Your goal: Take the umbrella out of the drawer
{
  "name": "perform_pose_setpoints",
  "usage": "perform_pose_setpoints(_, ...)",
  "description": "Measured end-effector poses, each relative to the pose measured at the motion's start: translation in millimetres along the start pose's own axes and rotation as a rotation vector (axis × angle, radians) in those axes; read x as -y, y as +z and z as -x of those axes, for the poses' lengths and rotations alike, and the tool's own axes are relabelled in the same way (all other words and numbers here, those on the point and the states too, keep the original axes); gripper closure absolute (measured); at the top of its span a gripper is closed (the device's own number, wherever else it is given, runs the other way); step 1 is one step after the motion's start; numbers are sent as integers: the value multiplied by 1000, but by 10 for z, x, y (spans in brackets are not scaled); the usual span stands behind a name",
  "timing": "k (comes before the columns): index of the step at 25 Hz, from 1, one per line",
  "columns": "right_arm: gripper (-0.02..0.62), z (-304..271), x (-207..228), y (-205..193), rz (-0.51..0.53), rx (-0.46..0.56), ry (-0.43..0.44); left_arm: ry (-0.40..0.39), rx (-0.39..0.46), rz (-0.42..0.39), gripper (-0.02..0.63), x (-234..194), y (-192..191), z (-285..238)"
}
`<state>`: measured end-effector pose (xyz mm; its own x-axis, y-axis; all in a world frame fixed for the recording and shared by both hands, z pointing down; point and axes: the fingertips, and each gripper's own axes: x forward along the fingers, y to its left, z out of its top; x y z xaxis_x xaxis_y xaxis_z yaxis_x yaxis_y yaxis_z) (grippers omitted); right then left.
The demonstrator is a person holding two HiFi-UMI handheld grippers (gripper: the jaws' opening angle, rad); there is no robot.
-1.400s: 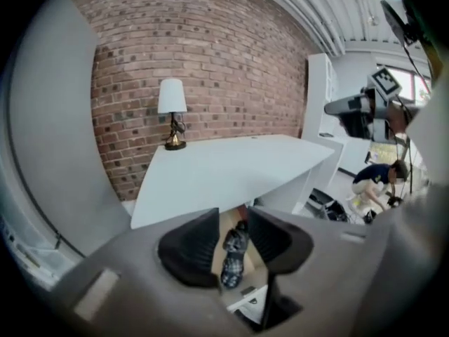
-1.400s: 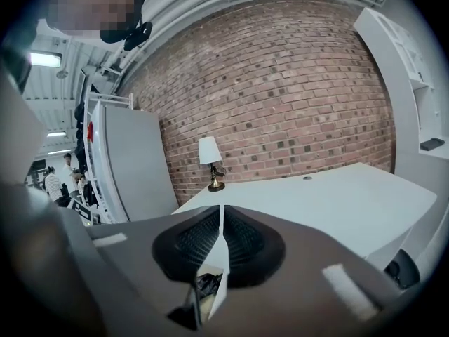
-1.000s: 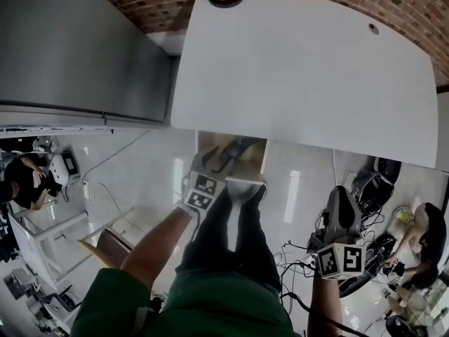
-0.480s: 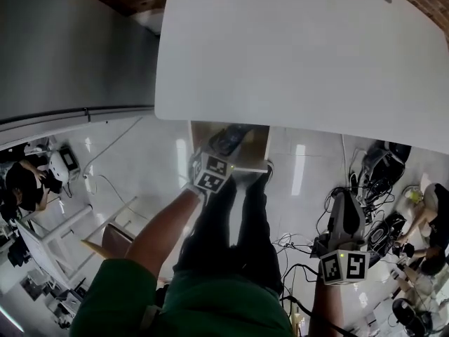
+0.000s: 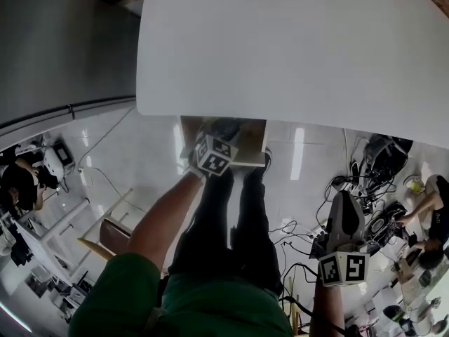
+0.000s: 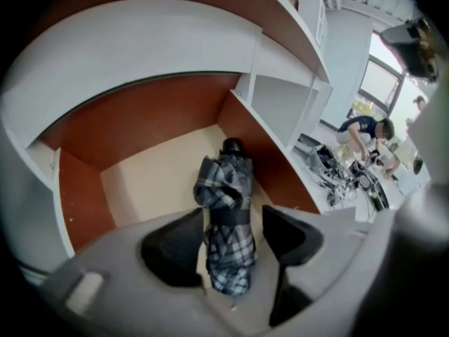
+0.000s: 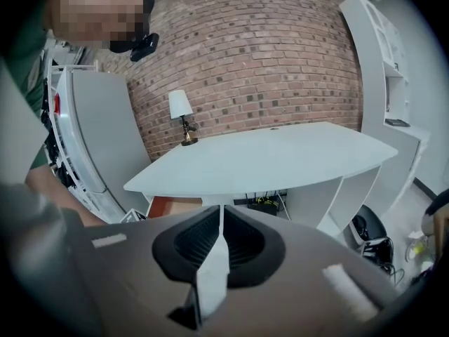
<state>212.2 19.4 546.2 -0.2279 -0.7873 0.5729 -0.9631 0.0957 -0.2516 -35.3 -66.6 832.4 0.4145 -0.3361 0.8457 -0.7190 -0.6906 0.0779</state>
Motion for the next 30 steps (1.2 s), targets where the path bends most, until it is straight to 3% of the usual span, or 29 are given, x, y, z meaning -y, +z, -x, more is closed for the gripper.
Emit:
perform_pose_setpoints(7, 580, 56, 160, -263, 4, -45, -33, -32, -83, -26, 290, 15, -226, -451)
perform_pose_setpoints(17, 580, 76, 293, -475, 1, -72, -55, 33, -182, -124, 290, -76, -346, -852)
perform_pose_setpoints(20, 580, 54, 245, -475, 17, -64, -43, 62, -211, -159, 321, -96, -377, -858)
perform_pose_setpoints(24, 580, 91, 281, -496, 33, -79, -51, 42, -215, -150, 413, -86, -380, -832)
perform_pose_setpoints(30, 580, 135, 281, -426, 49, -82, -50, 3, -195, -191, 437, -54, -319, -622)
